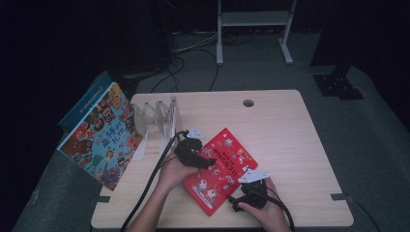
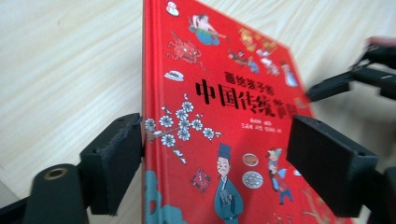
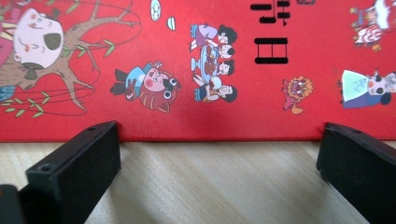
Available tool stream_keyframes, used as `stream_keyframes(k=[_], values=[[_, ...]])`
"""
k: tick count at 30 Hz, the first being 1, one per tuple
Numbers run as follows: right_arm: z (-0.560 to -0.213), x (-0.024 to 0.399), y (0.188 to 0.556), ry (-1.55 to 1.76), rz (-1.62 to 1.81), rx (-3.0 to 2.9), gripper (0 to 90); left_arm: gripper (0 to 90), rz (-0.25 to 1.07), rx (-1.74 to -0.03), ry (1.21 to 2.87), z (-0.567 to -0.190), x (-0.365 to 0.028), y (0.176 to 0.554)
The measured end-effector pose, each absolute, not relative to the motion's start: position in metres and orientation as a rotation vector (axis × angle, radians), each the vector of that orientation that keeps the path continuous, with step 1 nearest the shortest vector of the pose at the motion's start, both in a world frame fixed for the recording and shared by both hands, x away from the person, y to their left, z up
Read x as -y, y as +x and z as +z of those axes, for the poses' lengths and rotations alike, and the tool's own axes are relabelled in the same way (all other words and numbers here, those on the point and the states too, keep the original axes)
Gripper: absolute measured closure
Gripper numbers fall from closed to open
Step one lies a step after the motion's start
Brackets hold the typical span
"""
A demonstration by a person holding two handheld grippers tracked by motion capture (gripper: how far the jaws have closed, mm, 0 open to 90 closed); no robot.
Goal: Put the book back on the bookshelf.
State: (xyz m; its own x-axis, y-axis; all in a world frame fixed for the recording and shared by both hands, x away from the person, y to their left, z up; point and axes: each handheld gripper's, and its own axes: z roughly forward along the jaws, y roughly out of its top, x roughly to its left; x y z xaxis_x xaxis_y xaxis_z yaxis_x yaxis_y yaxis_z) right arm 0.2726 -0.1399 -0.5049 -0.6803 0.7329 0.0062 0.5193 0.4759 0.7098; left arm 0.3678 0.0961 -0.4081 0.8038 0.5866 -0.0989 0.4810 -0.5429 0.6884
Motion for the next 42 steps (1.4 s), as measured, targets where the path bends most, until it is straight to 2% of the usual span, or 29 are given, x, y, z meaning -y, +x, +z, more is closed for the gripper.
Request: stream_keyframes(k=[6, 9, 19, 28, 34, 42], values=[[-0.505, 0.14, 0.273, 1.067, 1.015, -2.425, 0.0, 29.5, 0.171, -0.697, 2.232, -0.382, -0.095, 0.359], [-0.505, 0.141, 0.272, 1.071, 1.019, -2.426, 0.0, 38.0, 0.147, -0.657, 2.213, -0.372, -0.097, 0.357], [-0.505, 0.142, 0.272, 1.058, 1.019, -2.431, 0.0, 56.9, 0.137, -0.597, 2.172, -0.361, -0.099, 0.35], [-0.505, 0.142, 0.273, 1.053, 1.019, -2.427, 0.0, 62.5, 0.092, -0.575, 2.138, -0.355, -0.1, 0.347], [-0.505, 0.142, 0.273, 1.057, 1.018, -2.428, 0.0, 61.8, 0.093, -0.561, 2.133, -0.355, -0.1, 0.345], [-0.505, 0.142, 0.273, 1.065, 1.019, -2.424, 0.0, 61.7, 0.019, -0.495, 2.085, -0.349, -0.093, 0.34]])
